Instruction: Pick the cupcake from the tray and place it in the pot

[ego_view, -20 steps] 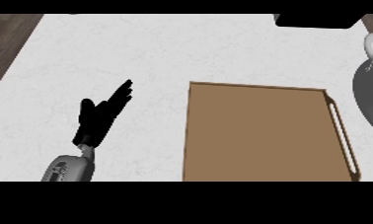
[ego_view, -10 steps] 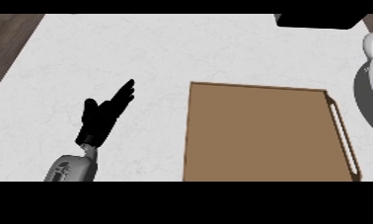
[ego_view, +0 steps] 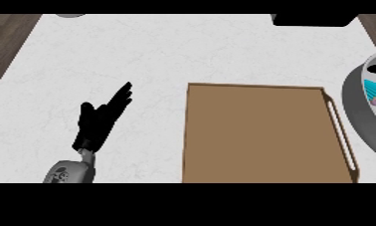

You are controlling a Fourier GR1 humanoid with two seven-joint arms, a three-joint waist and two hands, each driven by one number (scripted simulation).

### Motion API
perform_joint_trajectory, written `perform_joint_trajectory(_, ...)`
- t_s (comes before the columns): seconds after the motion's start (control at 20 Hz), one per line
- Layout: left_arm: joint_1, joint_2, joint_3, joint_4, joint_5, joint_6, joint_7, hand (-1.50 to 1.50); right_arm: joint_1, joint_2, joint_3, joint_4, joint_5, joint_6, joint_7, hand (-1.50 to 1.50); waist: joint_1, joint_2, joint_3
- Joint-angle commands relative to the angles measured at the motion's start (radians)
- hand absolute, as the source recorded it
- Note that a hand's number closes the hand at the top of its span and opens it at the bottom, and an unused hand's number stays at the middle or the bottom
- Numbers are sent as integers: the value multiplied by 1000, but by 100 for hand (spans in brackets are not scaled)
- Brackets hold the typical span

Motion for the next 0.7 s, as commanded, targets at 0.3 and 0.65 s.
perform_joint_trajectory(0.3, 30, 20, 20, -14, 23, -26, 9, 0, 10, -26, -297, -17, -169, -344, -187, -150, -22, -5, -2)
perform_joint_trajectory(0.65, 52, 13, 28, -3, 3, -6, -40, 0, 195, -78, -471, -151, -360, -245, -329, -150, -42, -11, -4)
